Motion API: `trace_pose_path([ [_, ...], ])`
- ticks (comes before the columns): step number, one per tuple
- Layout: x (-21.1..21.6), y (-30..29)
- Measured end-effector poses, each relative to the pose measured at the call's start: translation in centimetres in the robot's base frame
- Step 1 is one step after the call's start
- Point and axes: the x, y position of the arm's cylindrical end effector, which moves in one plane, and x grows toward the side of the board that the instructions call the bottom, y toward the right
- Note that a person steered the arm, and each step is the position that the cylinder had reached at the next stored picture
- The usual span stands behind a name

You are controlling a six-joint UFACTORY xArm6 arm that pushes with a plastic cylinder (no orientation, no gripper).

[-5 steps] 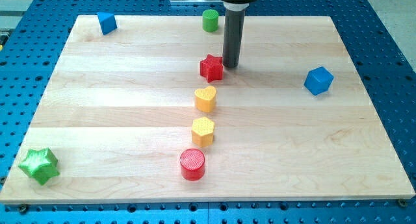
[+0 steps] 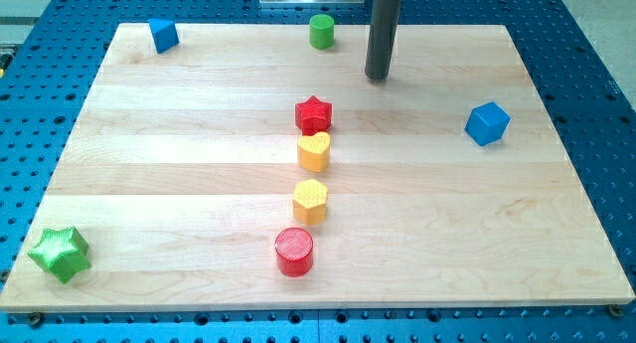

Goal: Move the arm to the bottom right of the green star

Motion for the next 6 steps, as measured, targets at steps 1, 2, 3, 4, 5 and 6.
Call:
trace_pose_path([
  [1,2.8,-8.0],
  [2,10.7,-17.8],
  [3,20.4,-18.5],
  [4,29.6,-19.8],
  [5,33.3,-23.4],
  [6,32.8,-30.6],
])
